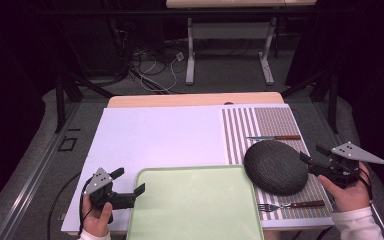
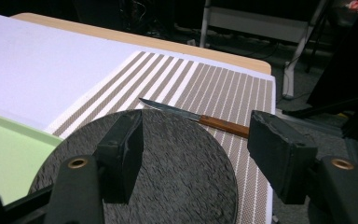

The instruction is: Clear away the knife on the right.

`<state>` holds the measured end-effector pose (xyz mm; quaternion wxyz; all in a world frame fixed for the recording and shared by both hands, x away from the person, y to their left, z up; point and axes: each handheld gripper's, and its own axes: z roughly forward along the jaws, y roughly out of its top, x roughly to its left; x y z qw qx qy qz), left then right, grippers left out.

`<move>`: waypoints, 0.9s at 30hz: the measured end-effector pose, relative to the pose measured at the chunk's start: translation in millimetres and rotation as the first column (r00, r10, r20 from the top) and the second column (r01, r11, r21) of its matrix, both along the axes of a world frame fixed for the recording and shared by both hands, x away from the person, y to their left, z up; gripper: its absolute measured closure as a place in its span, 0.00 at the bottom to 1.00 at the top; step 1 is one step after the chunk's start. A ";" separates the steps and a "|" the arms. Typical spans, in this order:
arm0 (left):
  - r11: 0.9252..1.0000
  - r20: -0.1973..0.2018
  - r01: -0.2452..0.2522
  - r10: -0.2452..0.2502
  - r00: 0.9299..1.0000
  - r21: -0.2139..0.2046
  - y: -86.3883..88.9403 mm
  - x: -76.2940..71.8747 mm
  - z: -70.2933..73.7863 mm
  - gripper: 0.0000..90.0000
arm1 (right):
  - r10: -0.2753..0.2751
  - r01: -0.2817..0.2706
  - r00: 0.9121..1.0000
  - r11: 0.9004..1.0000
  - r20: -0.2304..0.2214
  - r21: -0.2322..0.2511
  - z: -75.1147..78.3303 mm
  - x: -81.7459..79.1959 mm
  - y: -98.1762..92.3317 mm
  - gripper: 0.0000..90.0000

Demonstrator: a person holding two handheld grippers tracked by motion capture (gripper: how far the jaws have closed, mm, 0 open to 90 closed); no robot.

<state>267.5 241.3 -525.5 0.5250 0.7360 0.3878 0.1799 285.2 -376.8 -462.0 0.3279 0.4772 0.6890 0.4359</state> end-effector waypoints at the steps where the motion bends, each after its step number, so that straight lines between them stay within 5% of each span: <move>1: 1.000 -0.001 0.001 -0.001 1.000 0.000 -0.2 0.0 0.0 0.01 | 0.002 -0.002 1.000 1.000 -0.017 0.005 2.6 3.9 0.5 0.42; 8: 1.000 0.001 0.001 -0.001 1.000 0.000 -0.1 -0.4 0.3 0.01 | 0.010 -0.009 1.000 1.000 -0.018 0.017 8.4 17.8 -2.0 0.47; 15: 1.000 0.000 0.002 -0.002 1.000 -0.006 -0.3 -0.9 0.5 0.01 | 0.027 -0.028 0.999 0.999 -0.025 -0.016 18.1 33.6 0.7 0.47; 23: 1.000 0.007 0.013 -0.013 1.000 0.007 -0.4 -1.0 0.4 0.01 | 0.042 -0.040 0.999 0.998 0.025 -0.057 23.7 49.9 0.8 0.45; 27: 1.000 0.005 0.011 -0.011 1.000 0.013 -0.3 -0.6 -0.1 0.01 | 0.039 -0.039 0.999 0.998 0.007 -0.059 25.3 59.0 -0.3 0.44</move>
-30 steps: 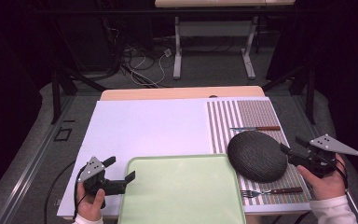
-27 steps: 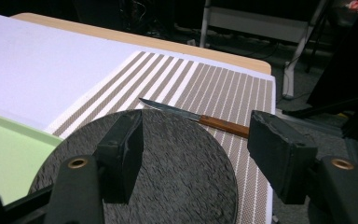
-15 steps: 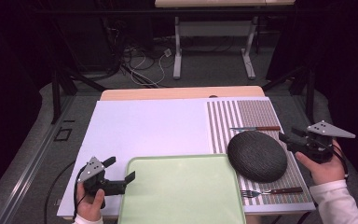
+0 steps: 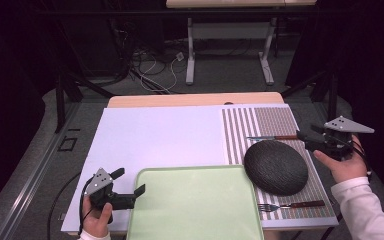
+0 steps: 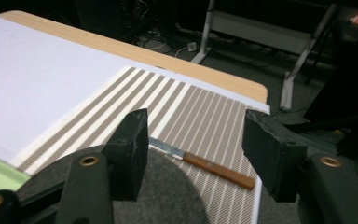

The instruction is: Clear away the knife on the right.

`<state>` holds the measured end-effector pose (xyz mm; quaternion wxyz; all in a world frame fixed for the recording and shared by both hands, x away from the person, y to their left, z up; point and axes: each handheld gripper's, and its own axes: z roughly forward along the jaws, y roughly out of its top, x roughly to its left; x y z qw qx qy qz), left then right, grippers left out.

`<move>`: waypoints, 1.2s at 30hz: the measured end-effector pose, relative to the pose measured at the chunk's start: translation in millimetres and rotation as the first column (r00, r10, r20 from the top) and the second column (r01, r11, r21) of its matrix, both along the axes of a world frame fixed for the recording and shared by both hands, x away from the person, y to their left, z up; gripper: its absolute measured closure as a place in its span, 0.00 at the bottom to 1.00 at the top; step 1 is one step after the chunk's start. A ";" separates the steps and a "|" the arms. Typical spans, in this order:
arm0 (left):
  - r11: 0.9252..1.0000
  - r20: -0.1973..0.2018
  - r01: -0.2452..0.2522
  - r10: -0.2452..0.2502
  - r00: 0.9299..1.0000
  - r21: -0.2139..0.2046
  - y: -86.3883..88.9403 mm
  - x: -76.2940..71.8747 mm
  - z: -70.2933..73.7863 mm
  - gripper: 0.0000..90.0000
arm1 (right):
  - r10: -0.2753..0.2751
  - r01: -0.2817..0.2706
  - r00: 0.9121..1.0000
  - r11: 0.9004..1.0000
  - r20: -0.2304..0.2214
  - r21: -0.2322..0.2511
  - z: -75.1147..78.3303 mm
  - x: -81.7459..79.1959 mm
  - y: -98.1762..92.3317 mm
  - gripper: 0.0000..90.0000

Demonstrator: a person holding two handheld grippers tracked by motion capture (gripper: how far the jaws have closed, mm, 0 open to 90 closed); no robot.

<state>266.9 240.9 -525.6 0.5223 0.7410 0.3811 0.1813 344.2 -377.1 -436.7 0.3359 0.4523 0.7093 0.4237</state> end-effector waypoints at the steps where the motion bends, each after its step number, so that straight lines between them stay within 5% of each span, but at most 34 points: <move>1: 1.000 -0.003 -0.002 0.002 1.000 -0.001 0.0 -0.2 0.0 0.01 | -0.003 0.003 1.000 1.000 0.009 -0.014 0.0 2.4 -0.3 0.45; 8: 1.000 -0.004 -0.002 0.002 1.000 -0.001 -0.2 0.1 -0.5 0.01 | -0.041 0.040 0.999 0.999 -0.034 -0.034 0.2 26.0 -0.1 0.52; 17: 1.000 -0.003 0.001 -0.001 1.000 0.003 -0.3 1.0 -1.0 0.01 | -0.088 0.082 0.984 0.996 -0.153 -0.040 -1.7 68.7 -4.4 0.69; 30: 1.000 -0.006 0.002 -0.002 1.000 0.011 -0.5 1.3 -1.9 0.01 | -0.129 0.131 0.976 0.991 -0.174 -0.005 -10.0 93.1 -16.6 0.97; 36: 1.000 -0.009 -0.002 0.002 1.000 0.011 -0.6 1.7 -2.6 0.01 | -0.138 0.132 0.968 0.990 -0.208 -0.043 -18.8 101.1 -15.3 1.00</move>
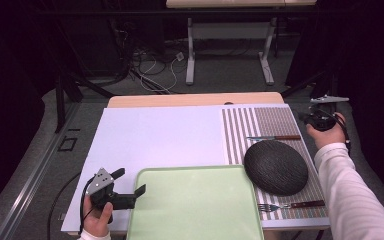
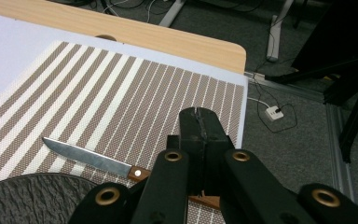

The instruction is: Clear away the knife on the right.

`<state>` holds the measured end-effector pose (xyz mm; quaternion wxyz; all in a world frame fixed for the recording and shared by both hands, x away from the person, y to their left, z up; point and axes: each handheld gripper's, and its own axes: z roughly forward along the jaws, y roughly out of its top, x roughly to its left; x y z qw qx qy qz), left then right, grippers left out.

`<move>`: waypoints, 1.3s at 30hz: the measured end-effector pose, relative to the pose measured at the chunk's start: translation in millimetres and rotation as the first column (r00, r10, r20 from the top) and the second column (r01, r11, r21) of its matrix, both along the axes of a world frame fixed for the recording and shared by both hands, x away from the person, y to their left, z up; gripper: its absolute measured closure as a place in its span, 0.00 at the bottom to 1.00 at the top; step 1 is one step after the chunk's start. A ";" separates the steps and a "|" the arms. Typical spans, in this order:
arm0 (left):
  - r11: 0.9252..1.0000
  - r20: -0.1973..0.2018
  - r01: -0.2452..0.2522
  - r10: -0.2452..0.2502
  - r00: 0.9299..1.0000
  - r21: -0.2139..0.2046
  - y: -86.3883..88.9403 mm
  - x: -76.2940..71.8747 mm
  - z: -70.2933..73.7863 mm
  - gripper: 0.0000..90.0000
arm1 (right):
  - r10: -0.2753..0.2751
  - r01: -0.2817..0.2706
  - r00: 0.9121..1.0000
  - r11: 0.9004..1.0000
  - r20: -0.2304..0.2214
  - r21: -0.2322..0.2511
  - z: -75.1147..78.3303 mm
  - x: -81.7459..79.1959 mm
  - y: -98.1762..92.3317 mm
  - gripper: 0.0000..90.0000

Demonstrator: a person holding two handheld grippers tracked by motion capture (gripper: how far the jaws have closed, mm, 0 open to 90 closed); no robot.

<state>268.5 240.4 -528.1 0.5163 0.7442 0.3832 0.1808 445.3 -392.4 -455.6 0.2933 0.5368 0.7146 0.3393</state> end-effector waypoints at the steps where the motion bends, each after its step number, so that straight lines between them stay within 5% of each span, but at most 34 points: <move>1: 1.000 0.000 0.000 0.000 1.000 0.001 -0.1 0.0 -0.1 0.01 | 0.002 -0.002 1.000 1.000 -0.006 0.000 -2.3 1.6 0.4 1.00; 12: 1.000 -0.002 0.004 -0.004 1.000 0.007 -0.6 0.7 -0.9 0.01 | -0.022 0.027 0.995 0.999 -0.095 0.044 -42.9 20.2 -0.9 1.00; 19: 1.000 -0.006 -0.001 0.001 1.000 0.012 -0.6 1.1 -1.7 0.01 | -0.051 0.055 0.988 0.998 -0.143 0.027 -68.7 27.6 -4.2 1.00; 23: 1.000 -0.005 -0.001 0.001 1.000 0.014 -0.8 0.7 -1.7 0.01 | -0.044 0.048 0.992 0.998 -0.118 0.031 -75.3 30.0 -7.0 1.00; 34: 1.000 -0.011 -0.002 0.002 1.000 0.016 -1.0 1.5 -2.8 0.01 | -0.102 0.103 0.980 0.995 -0.172 -0.005 -83.2 33.7 -12.4 1.00; 39: 1.000 -0.007 -0.007 0.007 1.000 0.015 -0.4 1.5 -2.8 0.01 | -0.088 0.087 0.975 0.996 -0.205 -0.014 -85.8 32.0 -15.6 1.00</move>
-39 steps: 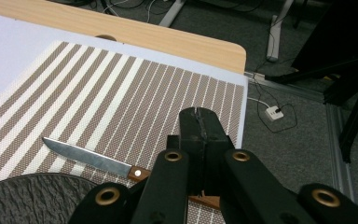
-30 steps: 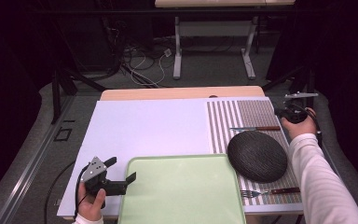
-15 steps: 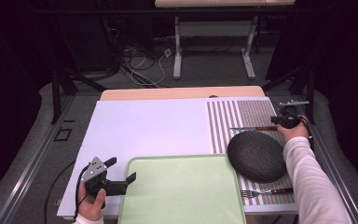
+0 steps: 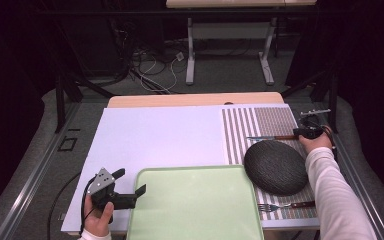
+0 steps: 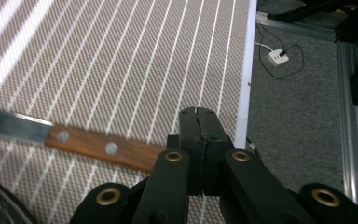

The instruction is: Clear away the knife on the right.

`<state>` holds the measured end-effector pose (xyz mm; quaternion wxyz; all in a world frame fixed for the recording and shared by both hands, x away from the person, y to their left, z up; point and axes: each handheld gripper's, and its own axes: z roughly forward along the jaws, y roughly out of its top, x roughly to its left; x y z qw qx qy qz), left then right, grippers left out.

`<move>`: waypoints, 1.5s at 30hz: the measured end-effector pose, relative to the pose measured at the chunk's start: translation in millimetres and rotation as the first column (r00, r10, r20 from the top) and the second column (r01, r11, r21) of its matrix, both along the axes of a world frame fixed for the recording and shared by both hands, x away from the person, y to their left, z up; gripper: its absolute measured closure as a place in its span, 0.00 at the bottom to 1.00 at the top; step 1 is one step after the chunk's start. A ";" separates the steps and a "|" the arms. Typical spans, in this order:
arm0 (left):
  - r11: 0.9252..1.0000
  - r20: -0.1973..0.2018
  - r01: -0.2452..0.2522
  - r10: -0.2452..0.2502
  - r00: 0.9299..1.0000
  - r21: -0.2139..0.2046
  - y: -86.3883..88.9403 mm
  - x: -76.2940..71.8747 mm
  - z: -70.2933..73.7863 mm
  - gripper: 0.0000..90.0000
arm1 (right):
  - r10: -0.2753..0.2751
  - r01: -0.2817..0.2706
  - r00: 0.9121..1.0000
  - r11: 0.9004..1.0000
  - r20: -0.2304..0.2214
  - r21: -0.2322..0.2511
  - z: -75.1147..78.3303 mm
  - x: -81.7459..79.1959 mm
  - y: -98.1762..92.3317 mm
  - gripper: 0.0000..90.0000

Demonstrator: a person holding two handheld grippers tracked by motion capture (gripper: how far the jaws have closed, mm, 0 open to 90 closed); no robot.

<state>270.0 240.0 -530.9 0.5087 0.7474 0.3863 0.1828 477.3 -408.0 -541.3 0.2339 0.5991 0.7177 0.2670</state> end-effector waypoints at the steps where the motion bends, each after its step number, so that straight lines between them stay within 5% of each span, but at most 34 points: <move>1: 1.000 0.001 0.000 0.000 1.000 -0.003 0.1 0.0 0.2 0.01 | 0.000 0.000 1.000 1.000 -0.004 -0.004 -0.5 -0.6 -0.1 1.00; 16: 1.000 0.004 0.002 -0.002 1.000 -0.004 0.6 -0.6 1.0 0.01 | 0.018 -0.016 0.997 1.000 -0.072 0.026 -3.7 -14.9 -2.6 1.00; 45: 1.000 0.010 0.011 -0.011 1.000 -0.001 -0.8 -1.3 1.6 0.01 | 0.078 -0.072 0.990 0.996 -0.116 0.049 -0.7 -38.2 -1.8 1.00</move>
